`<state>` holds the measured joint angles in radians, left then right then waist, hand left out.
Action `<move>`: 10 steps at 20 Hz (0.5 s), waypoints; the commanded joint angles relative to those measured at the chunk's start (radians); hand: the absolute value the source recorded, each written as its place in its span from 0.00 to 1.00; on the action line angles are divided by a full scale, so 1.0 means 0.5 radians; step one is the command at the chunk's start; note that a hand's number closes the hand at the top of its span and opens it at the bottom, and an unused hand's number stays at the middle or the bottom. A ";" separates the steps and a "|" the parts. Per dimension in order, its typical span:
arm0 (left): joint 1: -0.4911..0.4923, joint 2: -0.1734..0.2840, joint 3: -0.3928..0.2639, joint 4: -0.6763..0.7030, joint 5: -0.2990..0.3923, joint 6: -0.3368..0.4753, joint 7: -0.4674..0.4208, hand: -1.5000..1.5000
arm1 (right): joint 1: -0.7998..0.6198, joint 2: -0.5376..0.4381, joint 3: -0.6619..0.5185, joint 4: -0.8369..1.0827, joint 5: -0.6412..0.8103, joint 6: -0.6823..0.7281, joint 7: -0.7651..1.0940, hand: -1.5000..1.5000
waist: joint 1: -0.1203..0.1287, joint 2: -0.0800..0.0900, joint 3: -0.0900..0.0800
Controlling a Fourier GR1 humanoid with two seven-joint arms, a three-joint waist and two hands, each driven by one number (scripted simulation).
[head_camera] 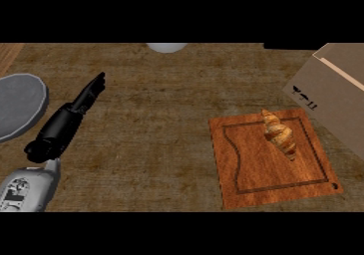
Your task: Pick the tomato from the cutting board and place it in the cardboard box
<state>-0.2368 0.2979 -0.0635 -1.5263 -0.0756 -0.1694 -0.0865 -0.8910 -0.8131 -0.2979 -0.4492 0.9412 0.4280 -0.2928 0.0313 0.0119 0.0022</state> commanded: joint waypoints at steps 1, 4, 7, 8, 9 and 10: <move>0.094 0.053 0.040 -0.065 0.032 -0.044 -0.001 0.50 | -0.044 -0.056 -0.202 0.059 -0.201 -0.038 -0.258 0.00 | 0.007 -0.009 0.002; 0.028 0.028 0.056 0.013 0.009 0.003 -0.019 0.50 | -0.185 0.049 -0.589 0.108 -0.572 -0.075 -0.190 0.00 | -0.028 -0.011 0.004; 0.002 0.019 0.040 -0.038 0.024 -0.012 0.034 0.50 | -0.234 0.044 -0.927 0.254 -0.869 -0.085 -0.067 0.00 | -0.031 -0.012 0.008; 0.006 -0.020 0.004 -0.034 -0.017 0.029 0.048 0.50 | -0.245 0.053 -0.999 0.299 -0.933 -0.109 -0.026 0.00 | -0.025 -0.005 0.007; 0.010 -0.041 -0.005 -0.008 -0.039 0.052 0.016 0.50 | -0.262 -0.006 -1.054 0.334 -0.979 -0.091 0.026 0.00 | -0.029 0.000 0.004; 0.007 -0.009 0.024 0.048 -0.002 -0.003 -0.036 0.50 | -0.298 0.011 -1.115 0.377 -1.029 -0.153 0.115 0.00 | -0.015 0.011 0.001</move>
<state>-0.2291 0.2968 -0.0531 -1.5274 -0.0780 -0.1645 -0.0847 -0.9962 -0.7986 -0.7140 -0.3269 0.5513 0.3793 -0.3127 0.0196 0.0103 0.0042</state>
